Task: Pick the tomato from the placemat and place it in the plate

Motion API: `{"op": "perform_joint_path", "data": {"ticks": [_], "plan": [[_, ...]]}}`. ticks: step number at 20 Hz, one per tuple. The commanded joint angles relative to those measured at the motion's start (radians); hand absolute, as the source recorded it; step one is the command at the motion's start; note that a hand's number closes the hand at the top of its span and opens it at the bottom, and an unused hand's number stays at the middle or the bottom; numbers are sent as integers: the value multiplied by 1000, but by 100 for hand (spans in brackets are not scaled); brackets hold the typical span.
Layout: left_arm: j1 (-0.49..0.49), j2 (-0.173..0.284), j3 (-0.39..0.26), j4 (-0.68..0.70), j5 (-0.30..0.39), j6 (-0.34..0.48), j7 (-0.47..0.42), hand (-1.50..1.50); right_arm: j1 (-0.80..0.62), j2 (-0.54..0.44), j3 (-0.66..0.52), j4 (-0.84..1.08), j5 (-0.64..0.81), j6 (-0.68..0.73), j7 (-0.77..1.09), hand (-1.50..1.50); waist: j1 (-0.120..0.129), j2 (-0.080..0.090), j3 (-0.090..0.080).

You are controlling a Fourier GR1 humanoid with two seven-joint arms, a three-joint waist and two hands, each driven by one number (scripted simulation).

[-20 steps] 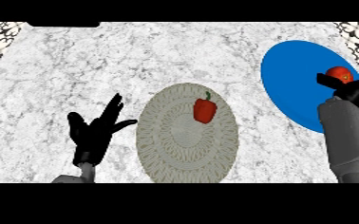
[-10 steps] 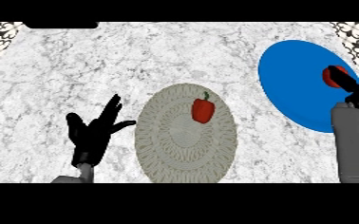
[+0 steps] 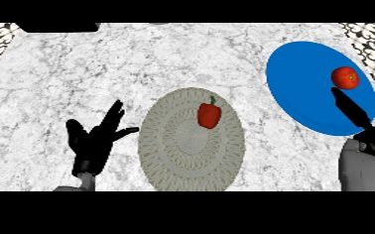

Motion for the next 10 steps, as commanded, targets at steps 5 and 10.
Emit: {"op": "perform_joint_path", "data": {"ticks": [5, 10], "plan": [[7, 44, 45, 67, -5, -33, -13, 0, 334, 66, 299, -272, -50, -9, 33, -150, 8, 6, -2], [43, 46, 30, -8, -19, -22, 19, 0, 514, 67, 478, -361, 37, -104, 100, -150, 12, 6, -1]]}}
